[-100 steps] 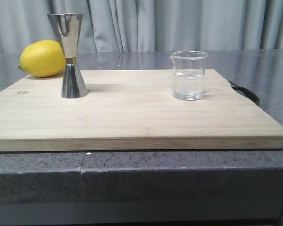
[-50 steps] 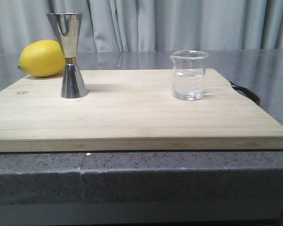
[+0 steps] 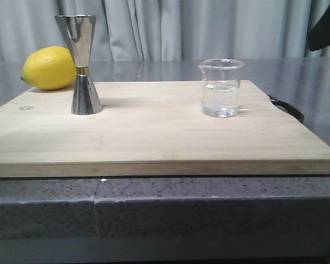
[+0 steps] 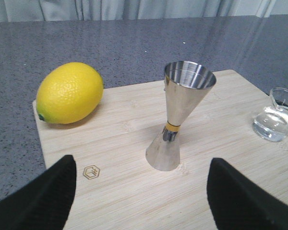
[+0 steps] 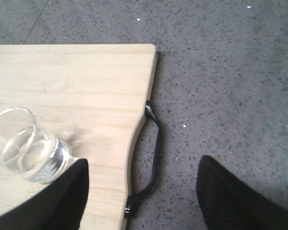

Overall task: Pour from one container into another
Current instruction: 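Reach the left gripper to the steel jigger and grasp its waist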

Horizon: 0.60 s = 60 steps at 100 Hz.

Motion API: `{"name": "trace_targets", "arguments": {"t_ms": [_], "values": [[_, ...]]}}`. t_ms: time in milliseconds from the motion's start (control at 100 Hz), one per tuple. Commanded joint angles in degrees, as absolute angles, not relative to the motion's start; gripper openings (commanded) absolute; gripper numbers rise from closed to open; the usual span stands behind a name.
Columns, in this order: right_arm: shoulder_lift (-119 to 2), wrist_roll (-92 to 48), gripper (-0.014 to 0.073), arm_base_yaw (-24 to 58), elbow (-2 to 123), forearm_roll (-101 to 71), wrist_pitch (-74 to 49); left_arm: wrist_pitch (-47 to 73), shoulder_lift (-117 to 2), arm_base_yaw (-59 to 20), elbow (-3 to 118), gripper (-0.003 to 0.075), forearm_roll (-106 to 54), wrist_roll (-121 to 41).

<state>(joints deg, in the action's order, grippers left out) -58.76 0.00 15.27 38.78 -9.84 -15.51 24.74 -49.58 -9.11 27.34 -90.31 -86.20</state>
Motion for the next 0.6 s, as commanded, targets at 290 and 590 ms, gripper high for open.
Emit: {"name": "trace_targets", "arguments": {"t_ms": [290,590], "values": [[-58.2,-0.9,0.0433,15.6,40.9,-10.1,-10.5,37.7,-65.2,-9.2,28.9,0.0465,-105.5,-108.0],[-58.2,-0.9,0.0433,15.6,40.9,-10.1,-10.5,41.7,-73.6,-9.2,35.0,0.0463,-105.5,-111.8]]}}
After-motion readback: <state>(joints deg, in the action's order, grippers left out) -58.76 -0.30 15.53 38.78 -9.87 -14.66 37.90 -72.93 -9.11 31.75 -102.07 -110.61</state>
